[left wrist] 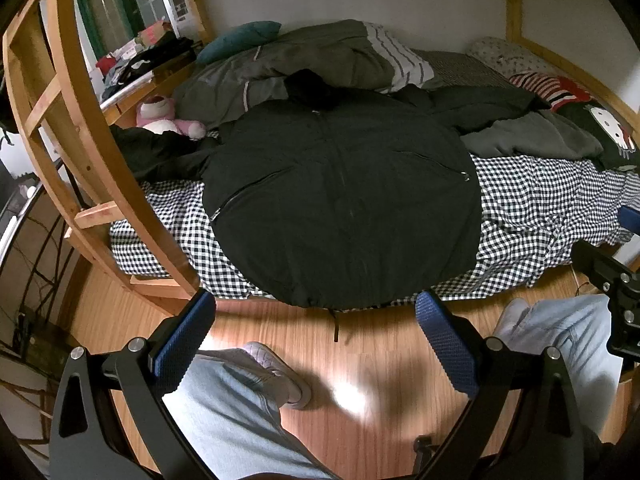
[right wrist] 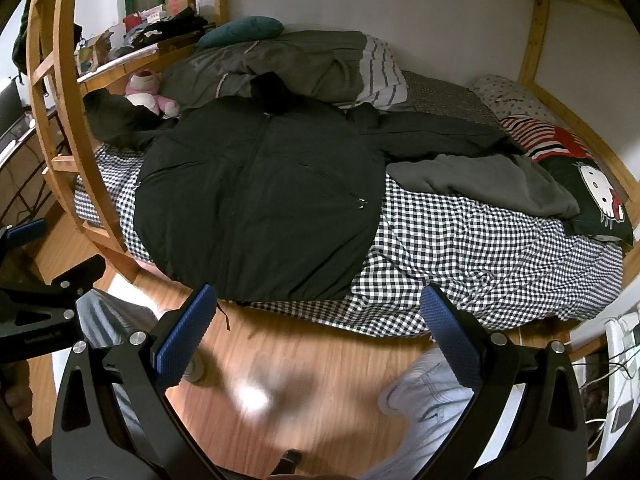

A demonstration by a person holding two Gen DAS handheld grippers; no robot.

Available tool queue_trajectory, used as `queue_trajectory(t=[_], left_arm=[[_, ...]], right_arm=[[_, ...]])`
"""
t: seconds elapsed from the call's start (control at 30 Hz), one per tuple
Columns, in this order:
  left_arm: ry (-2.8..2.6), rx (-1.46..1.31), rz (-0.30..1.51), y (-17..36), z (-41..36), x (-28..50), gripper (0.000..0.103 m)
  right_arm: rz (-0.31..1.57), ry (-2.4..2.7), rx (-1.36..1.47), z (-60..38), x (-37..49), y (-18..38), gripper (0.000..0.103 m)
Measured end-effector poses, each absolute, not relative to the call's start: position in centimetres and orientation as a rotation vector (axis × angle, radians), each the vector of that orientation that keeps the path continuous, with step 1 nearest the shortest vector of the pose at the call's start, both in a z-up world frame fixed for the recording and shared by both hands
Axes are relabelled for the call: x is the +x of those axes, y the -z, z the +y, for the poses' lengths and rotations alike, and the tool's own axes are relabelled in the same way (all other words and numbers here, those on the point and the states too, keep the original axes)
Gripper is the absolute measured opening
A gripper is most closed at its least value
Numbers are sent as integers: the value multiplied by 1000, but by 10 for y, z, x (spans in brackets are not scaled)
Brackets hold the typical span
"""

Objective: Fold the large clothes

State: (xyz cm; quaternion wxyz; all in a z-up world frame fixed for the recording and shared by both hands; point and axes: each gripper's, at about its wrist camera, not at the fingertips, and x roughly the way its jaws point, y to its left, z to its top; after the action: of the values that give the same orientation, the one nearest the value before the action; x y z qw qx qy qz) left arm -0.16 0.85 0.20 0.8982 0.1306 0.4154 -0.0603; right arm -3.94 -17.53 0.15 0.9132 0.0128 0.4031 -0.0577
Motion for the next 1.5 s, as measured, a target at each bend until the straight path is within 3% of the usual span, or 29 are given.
queue_trajectory(t=[0.43,0.9,1.1,1.5], left_arm=[[76,263,903,14,9,30,99],[-8,169,984,79,21,177,99],[-70,5,977,94,53,250,99],[-330,-555,851,117,205,384,99]], right_arm=[[847,100,21,-178,-23,15,100],[875,30,24,-194,99,82,100],[897,0,5,-189,161,93,100],[902,-96,-115,-150,269,81,100]])
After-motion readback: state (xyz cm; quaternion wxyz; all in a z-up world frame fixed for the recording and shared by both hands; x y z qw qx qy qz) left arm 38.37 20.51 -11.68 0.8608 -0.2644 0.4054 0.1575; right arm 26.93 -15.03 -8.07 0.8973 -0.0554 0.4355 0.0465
